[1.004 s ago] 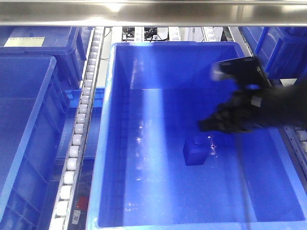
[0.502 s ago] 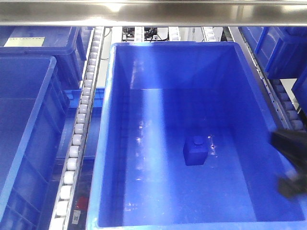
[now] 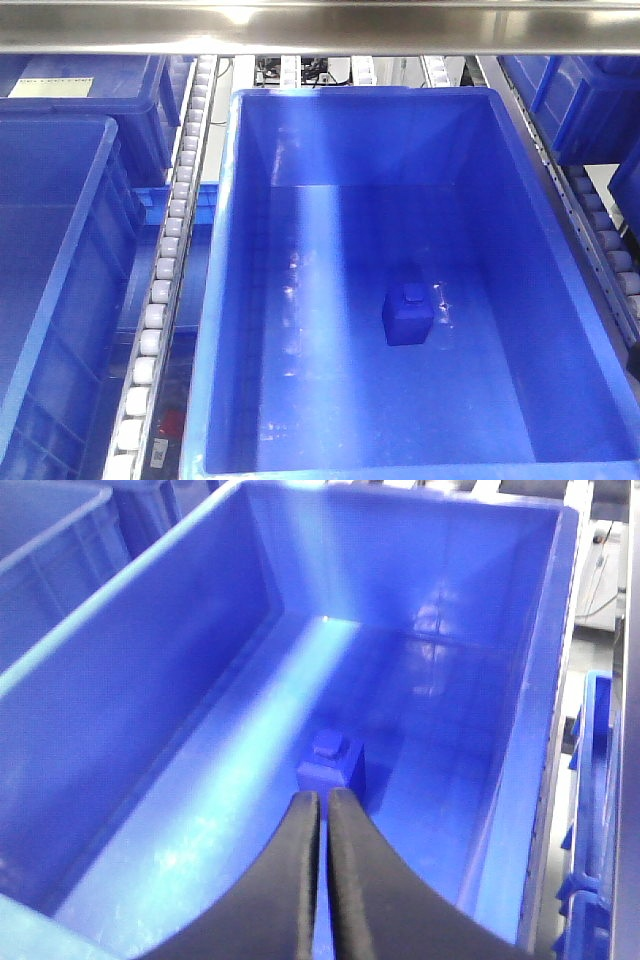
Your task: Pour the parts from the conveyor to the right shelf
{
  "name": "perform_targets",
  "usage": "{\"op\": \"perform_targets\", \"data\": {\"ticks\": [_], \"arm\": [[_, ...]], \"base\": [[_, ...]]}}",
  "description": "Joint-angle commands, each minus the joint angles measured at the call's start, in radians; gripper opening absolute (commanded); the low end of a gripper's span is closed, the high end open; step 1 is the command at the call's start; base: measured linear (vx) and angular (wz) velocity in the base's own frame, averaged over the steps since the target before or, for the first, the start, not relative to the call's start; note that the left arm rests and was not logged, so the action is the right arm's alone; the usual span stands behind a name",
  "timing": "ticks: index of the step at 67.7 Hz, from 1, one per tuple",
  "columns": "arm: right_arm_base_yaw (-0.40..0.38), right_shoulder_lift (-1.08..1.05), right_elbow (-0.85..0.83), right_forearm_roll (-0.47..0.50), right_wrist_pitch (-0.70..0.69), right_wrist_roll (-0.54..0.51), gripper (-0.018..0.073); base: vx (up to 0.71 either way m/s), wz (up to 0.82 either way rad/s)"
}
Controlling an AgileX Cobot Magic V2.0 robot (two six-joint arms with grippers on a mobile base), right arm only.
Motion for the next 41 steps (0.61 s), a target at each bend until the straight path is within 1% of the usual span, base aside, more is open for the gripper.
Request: {"op": "perform_targets", "data": {"ticks": [1,5,10,15,23,26,31,37,41], "arm": [[0.002,0.009,-0.008,-0.056,-0.092,-0.012,-0.0010],[0.000,0.009,0.030,-0.096,-0.160,-0.012,-0.0010],[-0.019,0.009,0.105,-0.129,-0.300,-0.012,-0.0010],[-0.077,0.009,0.190,-0.129,-0.456,-0.012,-0.0010],[-0.196,0.006,0.303,-0.129,-0.639,-0.012,-0.0010],[-0.236,-0.007,0.341,-0.129,-0.678,-0.012,-0.0010],[-0.288,-0.060,0.404,-0.129,-0.701,-0.012,-0.0010],[-0.317,-0.149,0.472,-0.129,-0.700,-0.012,-0.0010],[-0.319,-0.216,0.522,-0.129,-0.700,-0.012,-0.0010]], "base": [[0.00,0.00],[0.00,0.00],[0.00,0.00],[0.00,0.00],[0.00,0.00],[0.00,0.00],[0.00,0.00],[0.00,0.00],[0.00,0.00]]}}
